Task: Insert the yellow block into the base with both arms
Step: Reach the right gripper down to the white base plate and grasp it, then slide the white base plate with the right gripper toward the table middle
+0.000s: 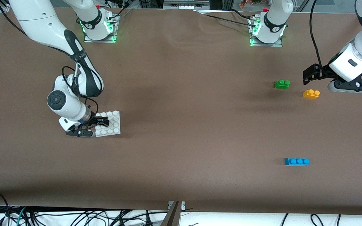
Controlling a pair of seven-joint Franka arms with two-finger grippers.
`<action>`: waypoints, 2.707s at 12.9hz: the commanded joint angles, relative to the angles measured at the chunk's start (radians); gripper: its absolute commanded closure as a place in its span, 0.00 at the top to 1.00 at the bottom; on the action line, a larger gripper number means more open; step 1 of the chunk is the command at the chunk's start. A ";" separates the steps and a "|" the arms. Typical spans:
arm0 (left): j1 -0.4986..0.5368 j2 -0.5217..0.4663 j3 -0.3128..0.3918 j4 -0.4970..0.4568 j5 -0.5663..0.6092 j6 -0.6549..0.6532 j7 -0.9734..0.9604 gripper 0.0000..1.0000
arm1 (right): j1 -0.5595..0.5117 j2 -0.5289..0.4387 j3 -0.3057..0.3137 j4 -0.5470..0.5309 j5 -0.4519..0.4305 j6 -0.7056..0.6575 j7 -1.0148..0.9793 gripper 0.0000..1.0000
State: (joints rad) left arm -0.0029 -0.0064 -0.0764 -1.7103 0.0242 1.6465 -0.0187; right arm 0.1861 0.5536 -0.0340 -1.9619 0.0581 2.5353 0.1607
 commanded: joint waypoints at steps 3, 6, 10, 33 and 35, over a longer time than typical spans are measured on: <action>0.000 -0.010 0.006 -0.006 -0.030 -0.007 0.011 1.00 | -0.004 0.012 0.009 -0.002 0.012 0.023 0.008 0.86; 0.000 -0.010 0.006 -0.006 -0.030 -0.008 0.011 1.00 | -0.004 0.022 0.009 0.001 0.012 0.039 0.011 0.81; 0.000 -0.010 0.006 -0.006 -0.030 -0.008 0.011 1.00 | 0.001 0.040 0.012 0.006 0.054 0.069 0.010 0.80; 0.000 -0.010 0.006 -0.006 -0.030 -0.016 0.011 1.00 | 0.380 0.189 0.006 0.227 0.132 0.089 0.482 0.77; 0.000 -0.010 0.006 -0.006 -0.030 -0.016 0.011 1.00 | 0.429 0.221 0.006 0.276 0.132 0.089 0.551 0.77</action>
State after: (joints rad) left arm -0.0028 -0.0064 -0.0763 -1.7103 0.0242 1.6392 -0.0187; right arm 0.5639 0.7090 -0.0228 -1.7568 0.1853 2.6189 0.6426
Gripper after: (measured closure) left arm 0.000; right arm 0.229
